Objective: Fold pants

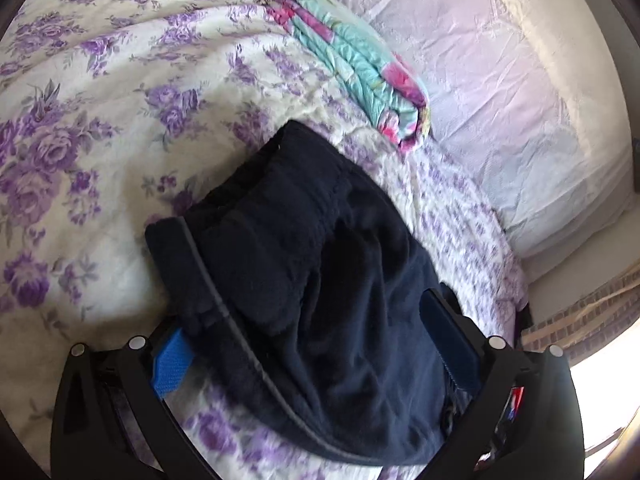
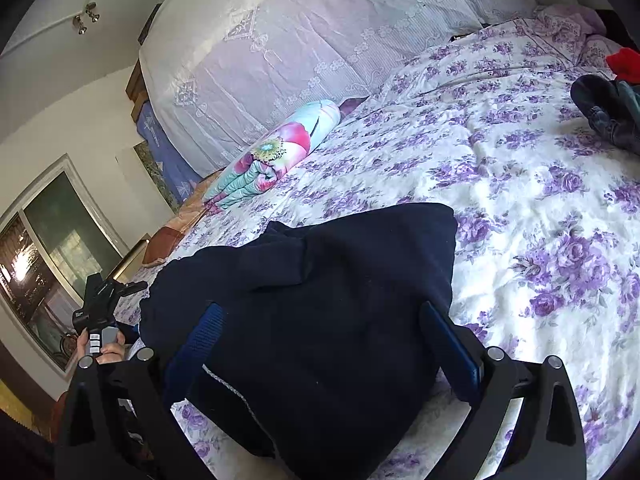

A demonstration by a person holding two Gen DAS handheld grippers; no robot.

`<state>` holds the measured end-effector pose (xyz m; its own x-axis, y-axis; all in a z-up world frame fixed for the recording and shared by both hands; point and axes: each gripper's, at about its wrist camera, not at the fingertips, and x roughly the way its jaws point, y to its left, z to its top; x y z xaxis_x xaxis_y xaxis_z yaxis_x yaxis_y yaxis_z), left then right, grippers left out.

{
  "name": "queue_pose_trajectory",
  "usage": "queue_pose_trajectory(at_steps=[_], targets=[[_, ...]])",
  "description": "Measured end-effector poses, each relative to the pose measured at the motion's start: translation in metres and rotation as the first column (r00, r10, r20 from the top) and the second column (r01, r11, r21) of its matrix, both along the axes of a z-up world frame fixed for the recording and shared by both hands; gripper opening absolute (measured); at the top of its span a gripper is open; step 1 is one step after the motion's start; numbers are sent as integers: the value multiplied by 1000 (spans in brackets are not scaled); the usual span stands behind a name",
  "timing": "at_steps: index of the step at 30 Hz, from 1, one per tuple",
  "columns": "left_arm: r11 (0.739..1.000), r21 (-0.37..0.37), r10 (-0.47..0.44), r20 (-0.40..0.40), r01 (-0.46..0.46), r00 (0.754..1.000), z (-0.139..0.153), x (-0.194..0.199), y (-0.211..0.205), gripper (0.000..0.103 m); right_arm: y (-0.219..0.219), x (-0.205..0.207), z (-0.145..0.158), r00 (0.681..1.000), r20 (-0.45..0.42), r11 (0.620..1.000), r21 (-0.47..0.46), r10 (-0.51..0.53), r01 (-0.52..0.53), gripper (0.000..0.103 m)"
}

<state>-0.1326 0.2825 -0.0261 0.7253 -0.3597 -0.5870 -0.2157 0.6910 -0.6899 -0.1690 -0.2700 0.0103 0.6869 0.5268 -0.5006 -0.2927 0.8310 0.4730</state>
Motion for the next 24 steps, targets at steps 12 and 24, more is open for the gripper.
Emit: queue_pose_trajectory(at_steps=[12, 24], targets=[[991, -126, 48, 12, -46, 999, -11, -6, 26, 31, 1, 0, -1, 1000, -2, 1000, -18, -2, 2, 100], [998, -57, 41, 4, -41, 999, -10, 6, 3, 21, 9, -5, 13, 999, 36, 996, -90, -13, 16, 100]])
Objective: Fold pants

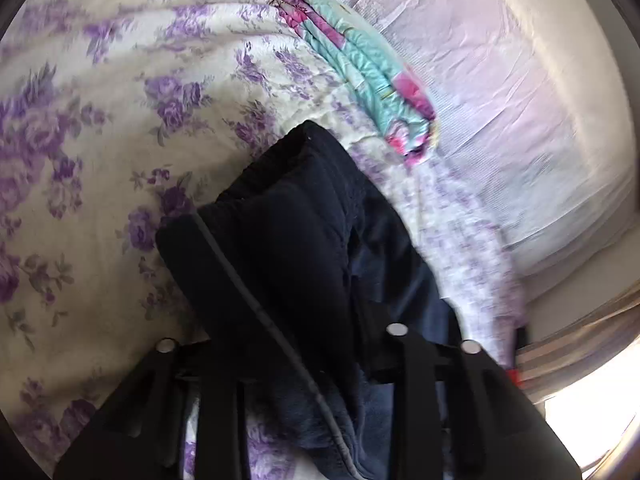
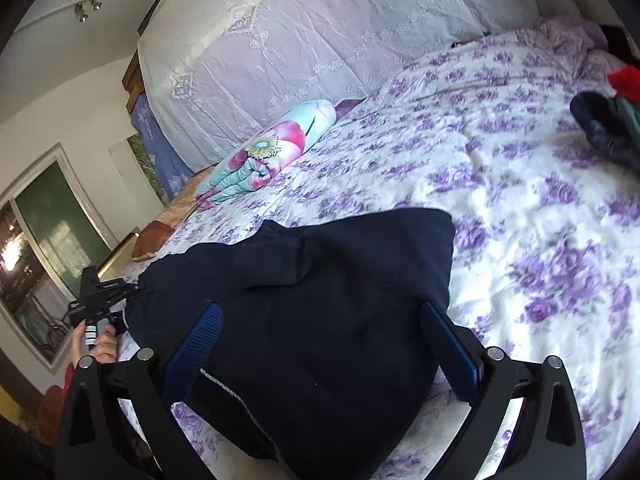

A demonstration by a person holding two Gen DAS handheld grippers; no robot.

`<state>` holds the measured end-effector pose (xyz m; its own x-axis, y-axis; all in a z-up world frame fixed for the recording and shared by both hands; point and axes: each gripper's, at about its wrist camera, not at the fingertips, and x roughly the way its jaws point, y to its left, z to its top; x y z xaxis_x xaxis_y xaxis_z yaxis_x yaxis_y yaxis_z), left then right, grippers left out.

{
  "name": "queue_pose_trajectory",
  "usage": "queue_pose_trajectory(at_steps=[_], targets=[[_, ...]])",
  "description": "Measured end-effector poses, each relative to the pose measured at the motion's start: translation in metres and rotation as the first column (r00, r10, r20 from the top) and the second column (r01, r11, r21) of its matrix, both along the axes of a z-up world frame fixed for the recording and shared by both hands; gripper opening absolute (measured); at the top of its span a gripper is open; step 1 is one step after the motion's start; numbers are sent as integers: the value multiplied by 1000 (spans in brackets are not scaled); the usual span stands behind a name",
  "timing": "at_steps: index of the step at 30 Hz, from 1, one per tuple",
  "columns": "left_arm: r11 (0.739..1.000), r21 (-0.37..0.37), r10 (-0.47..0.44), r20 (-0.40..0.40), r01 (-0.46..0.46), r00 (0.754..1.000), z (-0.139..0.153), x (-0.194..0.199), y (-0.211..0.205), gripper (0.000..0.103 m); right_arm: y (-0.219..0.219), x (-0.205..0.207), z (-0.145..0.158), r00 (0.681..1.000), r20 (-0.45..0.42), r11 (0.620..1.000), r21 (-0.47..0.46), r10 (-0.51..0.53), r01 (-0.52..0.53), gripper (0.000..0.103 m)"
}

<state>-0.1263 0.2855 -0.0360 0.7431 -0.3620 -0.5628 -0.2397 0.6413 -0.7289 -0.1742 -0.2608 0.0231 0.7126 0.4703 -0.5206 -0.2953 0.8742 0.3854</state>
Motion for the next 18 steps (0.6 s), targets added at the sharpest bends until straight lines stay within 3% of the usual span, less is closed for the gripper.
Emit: queue_pose_trajectory(at_steps=[2, 6, 9, 11, 17, 18], targets=[[1000, -8, -7, 12, 7, 1000, 3, -5, 2, 20, 11, -1, 11, 999, 23, 999, -45, 25, -24, 100], [994, 105, -26, 67, 19, 997, 31, -19, -14, 20, 54, 11, 25, 996, -2, 973, -210, 93, -91, 100], [982, 186, -56, 120, 33, 991, 58, -27, -31, 20, 91, 28, 17, 987, -66, 890, -427, 148, -162, 100], [973, 226, -73, 138, 40, 988, 68, -31, -39, 20, 106, 41, 9, 976, -118, 835, -504, 185, -219, 100], [957, 287, -100, 166, 49, 981, 86, -35, -57, 20, 116, 78, 13, 956, -231, 796, -537, 179, -278, 100], [956, 291, -101, 167, 49, 981, 87, -34, -58, 20, 118, 77, 19, 956, -223, 772, -567, 189, -285, 100]])
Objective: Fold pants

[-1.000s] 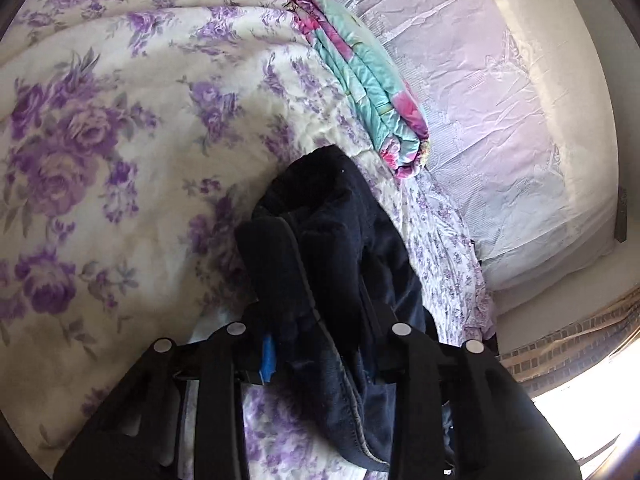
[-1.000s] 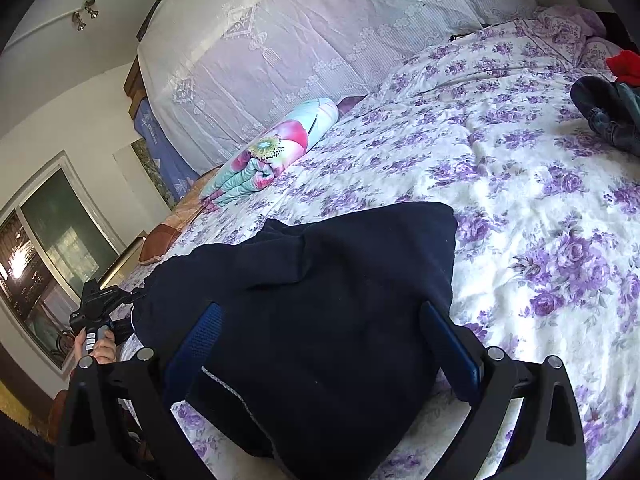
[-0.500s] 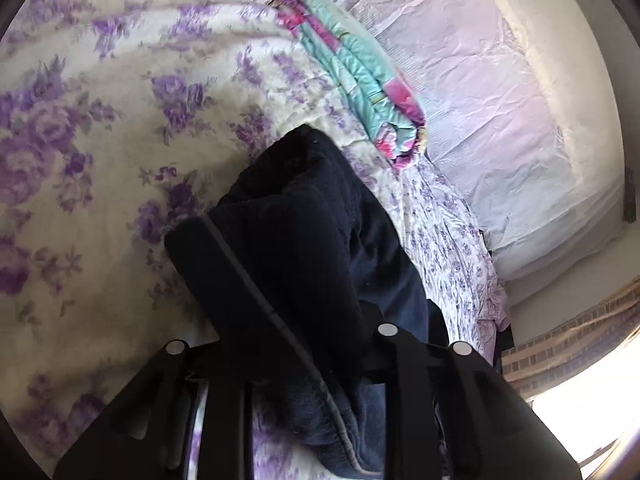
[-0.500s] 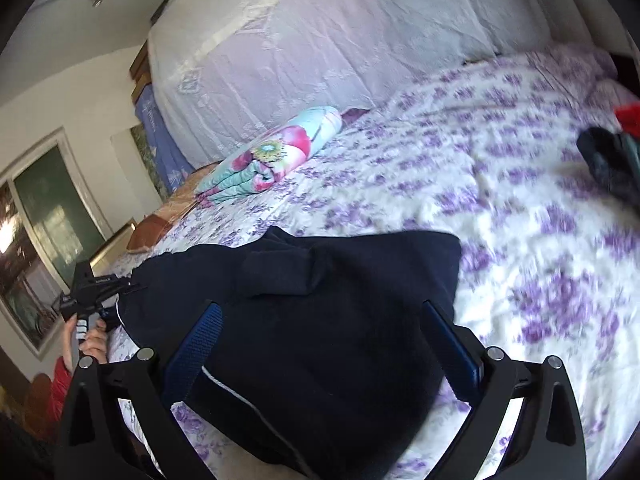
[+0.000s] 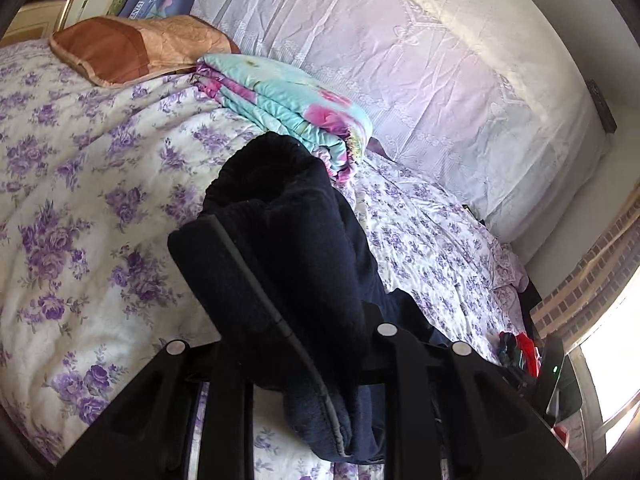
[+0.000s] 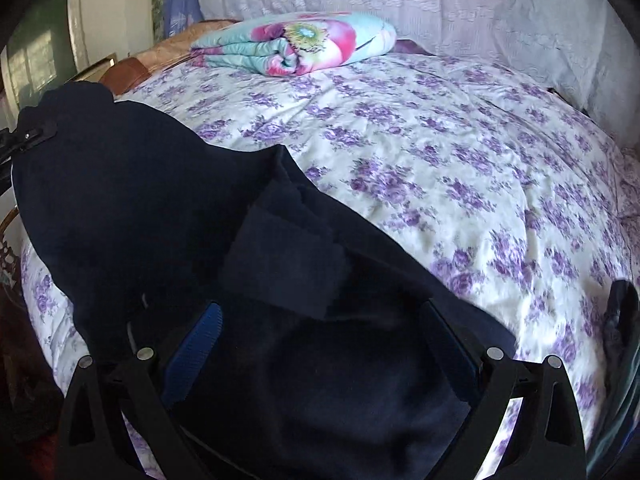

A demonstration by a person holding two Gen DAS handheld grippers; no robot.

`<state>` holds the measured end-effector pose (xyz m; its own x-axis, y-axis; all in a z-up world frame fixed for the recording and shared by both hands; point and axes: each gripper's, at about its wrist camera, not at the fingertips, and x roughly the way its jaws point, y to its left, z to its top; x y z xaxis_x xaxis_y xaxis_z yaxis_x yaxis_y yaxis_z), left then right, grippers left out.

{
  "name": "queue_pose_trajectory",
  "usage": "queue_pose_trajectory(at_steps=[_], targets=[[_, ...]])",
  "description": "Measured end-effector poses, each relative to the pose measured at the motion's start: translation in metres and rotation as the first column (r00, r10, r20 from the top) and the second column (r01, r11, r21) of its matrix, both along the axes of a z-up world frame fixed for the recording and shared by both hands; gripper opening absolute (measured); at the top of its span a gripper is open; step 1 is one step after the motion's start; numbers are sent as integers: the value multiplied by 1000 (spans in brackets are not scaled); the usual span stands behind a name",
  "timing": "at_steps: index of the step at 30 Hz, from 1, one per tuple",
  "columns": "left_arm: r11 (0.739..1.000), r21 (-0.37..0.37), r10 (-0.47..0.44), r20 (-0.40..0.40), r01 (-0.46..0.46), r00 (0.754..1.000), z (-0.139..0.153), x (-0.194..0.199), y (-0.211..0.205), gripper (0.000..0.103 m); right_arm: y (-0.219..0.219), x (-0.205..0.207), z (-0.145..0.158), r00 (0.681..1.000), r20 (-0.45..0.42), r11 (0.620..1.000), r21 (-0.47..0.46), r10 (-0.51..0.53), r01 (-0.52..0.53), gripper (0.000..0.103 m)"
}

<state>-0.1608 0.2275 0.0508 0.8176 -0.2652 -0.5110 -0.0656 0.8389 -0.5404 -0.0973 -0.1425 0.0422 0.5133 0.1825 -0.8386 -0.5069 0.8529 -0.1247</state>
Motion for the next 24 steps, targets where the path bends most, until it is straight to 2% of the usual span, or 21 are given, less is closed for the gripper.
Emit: queue_pose_trajectory(at_steps=[4, 6, 9, 13, 16, 19, 21, 24], targets=[[1000, 28, -7, 9, 7, 1000, 4, -4, -5, 20, 10, -2, 7, 997, 34, 990, -126, 68, -63, 100], [999, 33, -9, 17, 9, 1000, 5, -5, -7, 20, 15, 5, -1, 996, 25, 982, -175, 83, -78, 100], [998, 56, -13, 29, 11, 1000, 9, -8, -13, 20, 23, 32, -18, 997, 5, 978, -195, 71, -69, 100], [995, 96, -26, 47, 21, 999, 19, -11, -23, 20, 28, 71, -38, 996, -75, 990, -127, 46, -55, 100], [992, 122, -46, 59, 38, 997, 25, -12, -31, 20, 17, 76, -28, 996, -85, 1000, -25, 11, -13, 100], [986, 158, -61, 70, 49, 996, 31, -14, -39, 20, -5, 44, 8, 1000, -4, 997, 81, 6, -6, 100], [983, 174, -71, 79, 57, 994, 34, -15, -45, 20, -14, 18, 20, 999, 18, 994, 108, 34, -36, 100], [980, 188, -89, 97, 70, 991, 39, -17, -54, 20, -22, -19, 13, 991, -48, 983, 143, 121, -113, 100]])
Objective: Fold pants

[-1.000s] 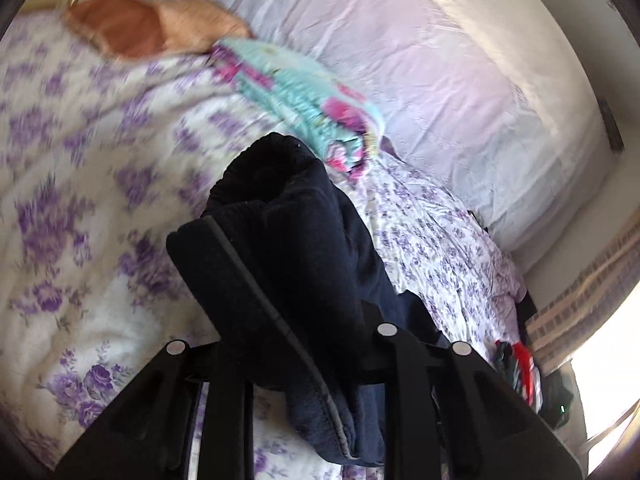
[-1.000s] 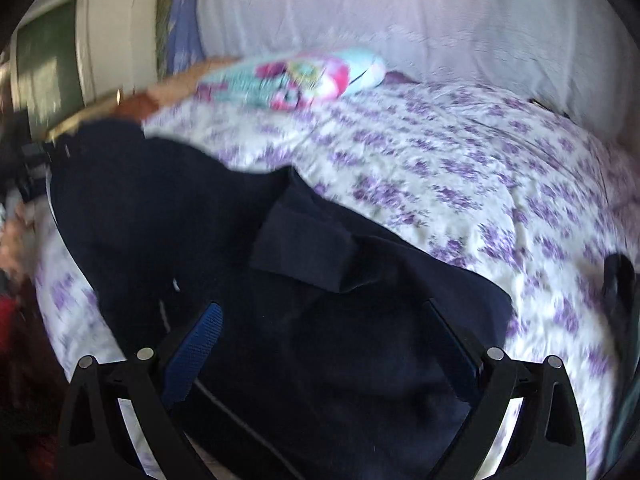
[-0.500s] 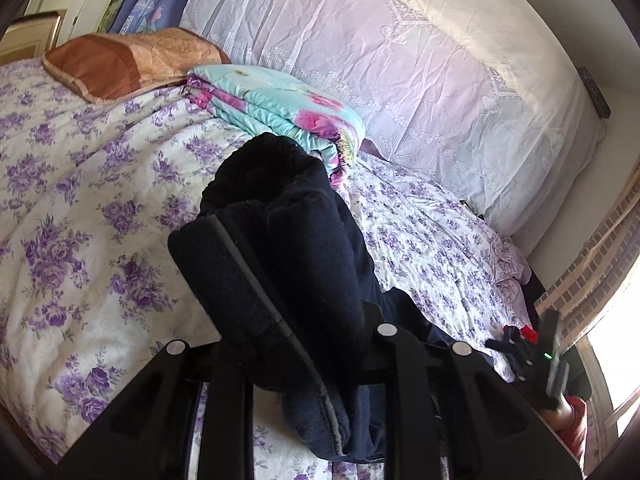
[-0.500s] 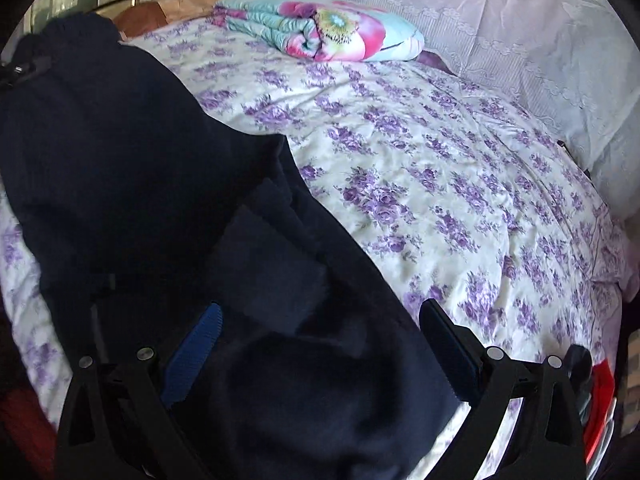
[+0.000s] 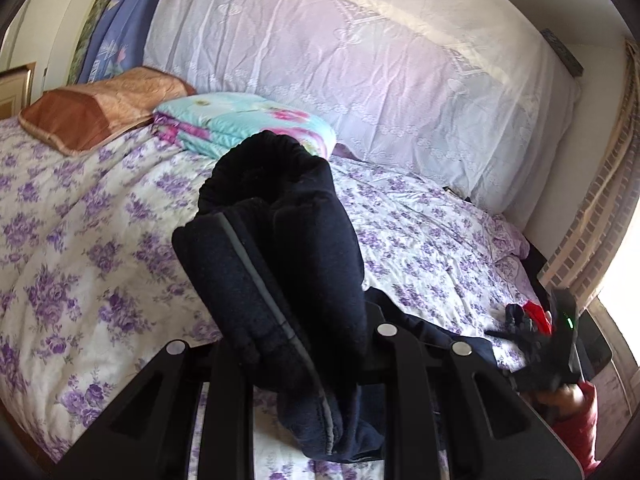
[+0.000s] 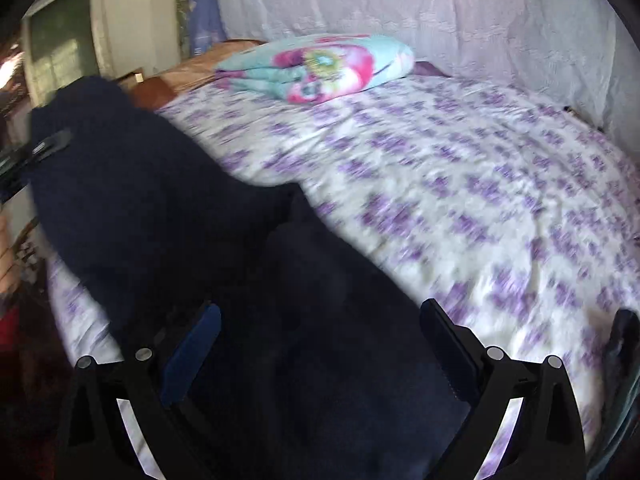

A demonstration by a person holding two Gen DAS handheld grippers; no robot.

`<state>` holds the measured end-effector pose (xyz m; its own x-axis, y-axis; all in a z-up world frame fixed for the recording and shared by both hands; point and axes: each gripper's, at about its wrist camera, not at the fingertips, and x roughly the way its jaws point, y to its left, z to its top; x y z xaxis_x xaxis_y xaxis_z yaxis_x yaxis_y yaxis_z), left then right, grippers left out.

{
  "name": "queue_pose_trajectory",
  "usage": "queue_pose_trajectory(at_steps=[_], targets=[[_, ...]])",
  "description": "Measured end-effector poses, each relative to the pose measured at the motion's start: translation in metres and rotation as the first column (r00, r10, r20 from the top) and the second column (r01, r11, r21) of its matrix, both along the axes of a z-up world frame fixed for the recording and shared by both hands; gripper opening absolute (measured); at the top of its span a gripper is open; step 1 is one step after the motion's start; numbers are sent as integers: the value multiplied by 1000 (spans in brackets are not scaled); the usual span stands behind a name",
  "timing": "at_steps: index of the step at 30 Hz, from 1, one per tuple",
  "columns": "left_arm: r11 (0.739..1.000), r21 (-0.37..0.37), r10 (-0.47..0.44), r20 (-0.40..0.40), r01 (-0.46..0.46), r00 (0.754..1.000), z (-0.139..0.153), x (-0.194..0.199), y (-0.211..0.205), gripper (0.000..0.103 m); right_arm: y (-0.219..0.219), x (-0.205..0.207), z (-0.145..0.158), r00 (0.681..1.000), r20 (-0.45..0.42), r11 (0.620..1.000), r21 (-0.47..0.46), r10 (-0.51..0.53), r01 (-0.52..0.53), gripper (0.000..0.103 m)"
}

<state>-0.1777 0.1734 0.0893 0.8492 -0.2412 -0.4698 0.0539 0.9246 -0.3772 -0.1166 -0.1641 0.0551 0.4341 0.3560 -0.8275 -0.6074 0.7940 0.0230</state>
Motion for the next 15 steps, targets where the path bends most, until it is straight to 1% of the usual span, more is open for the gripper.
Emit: queue_pose_trajectory(at_steps=[1, 2, 3, 4, 5, 6, 7, 8, 9, 11, 12, 14, 15], targets=[[1000, 14, -12, 11, 12, 1000, 3, -1, -6, 20, 1, -9, -13, 999, -27, 999, -33, 23, -24, 100], [1000, 23, -19, 17, 18, 1000, 5, -2, -10, 20, 4, -13, -25, 999, -43, 997, -70, 25, -28, 100], [999, 36, -31, 27, 30, 999, 9, -2, -17, 20, 5, -14, -46, 998, -65, 993, -116, 20, -28, 100], [998, 46, -43, 33, 41, 999, 11, -2, -23, 20, 5, -15, -50, 998, -53, 994, -105, 20, -26, 100], [997, 57, -51, 36, 49, 998, 14, -2, -28, 20, 1, -17, -46, 999, -34, 997, -71, 17, -19, 100], [995, 76, -61, 41, 58, 997, 17, -2, -35, 20, -7, -21, -36, 1000, -19, 1000, -10, 6, -6, 100], [992, 105, -74, 47, 68, 996, 20, -3, -44, 20, -18, -25, -23, 1000, 1, 998, 70, -7, 7, 100], [989, 130, -83, 53, 76, 995, 23, -3, -53, 20, -37, -32, -9, 999, 26, 983, 183, -28, 23, 100], [984, 158, -98, 63, 87, 993, 26, -3, -65, 20, -53, -38, -2, 997, 42, 965, 256, -63, 50, 100], [976, 189, -127, 79, 110, 989, 31, -1, -84, 20, -82, -45, 3, 987, 58, 937, 326, -150, 123, 100], [967, 213, -159, 88, 137, 983, 33, 1, -100, 20, -104, -50, 1, 973, 56, 918, 349, -223, 190, 100], [950, 251, -213, 94, 184, 973, 35, 4, -128, 20, -129, -52, -7, 952, 42, 894, 357, -303, 269, 100], [939, 269, -246, 94, 213, 965, 34, 4, -145, 20, -147, -53, -13, 933, 23, 872, 367, -358, 325, 100]])
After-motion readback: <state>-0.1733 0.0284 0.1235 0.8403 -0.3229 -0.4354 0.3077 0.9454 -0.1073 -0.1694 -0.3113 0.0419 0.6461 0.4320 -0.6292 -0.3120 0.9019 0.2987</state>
